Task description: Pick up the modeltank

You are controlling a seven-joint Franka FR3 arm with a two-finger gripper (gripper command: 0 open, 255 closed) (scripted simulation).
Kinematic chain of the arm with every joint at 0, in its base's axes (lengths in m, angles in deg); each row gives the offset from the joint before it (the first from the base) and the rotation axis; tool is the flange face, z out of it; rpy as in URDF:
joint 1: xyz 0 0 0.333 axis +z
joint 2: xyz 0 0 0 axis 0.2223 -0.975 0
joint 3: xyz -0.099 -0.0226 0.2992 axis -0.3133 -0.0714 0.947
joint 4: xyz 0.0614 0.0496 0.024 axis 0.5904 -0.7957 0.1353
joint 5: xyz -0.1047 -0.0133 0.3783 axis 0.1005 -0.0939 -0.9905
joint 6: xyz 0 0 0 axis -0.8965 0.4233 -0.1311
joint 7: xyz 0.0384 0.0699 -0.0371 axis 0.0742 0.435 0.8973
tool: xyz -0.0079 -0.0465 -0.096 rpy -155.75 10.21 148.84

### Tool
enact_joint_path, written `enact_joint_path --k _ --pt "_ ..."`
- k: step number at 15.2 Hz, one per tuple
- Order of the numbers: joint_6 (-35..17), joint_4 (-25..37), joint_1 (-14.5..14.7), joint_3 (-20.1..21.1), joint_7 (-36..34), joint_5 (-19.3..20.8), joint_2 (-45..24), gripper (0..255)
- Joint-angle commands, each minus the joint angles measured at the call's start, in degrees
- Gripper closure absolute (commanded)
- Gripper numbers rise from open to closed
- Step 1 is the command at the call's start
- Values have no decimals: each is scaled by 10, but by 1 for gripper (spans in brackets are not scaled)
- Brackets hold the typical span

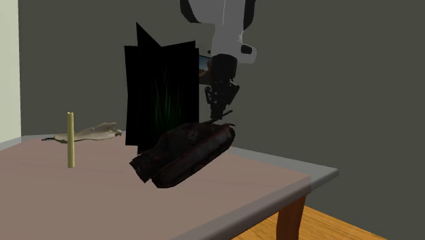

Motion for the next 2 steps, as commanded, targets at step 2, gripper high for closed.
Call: enact_joint_path --k 2 --pt "8 12 -1 -1 -1 1 -2 255"
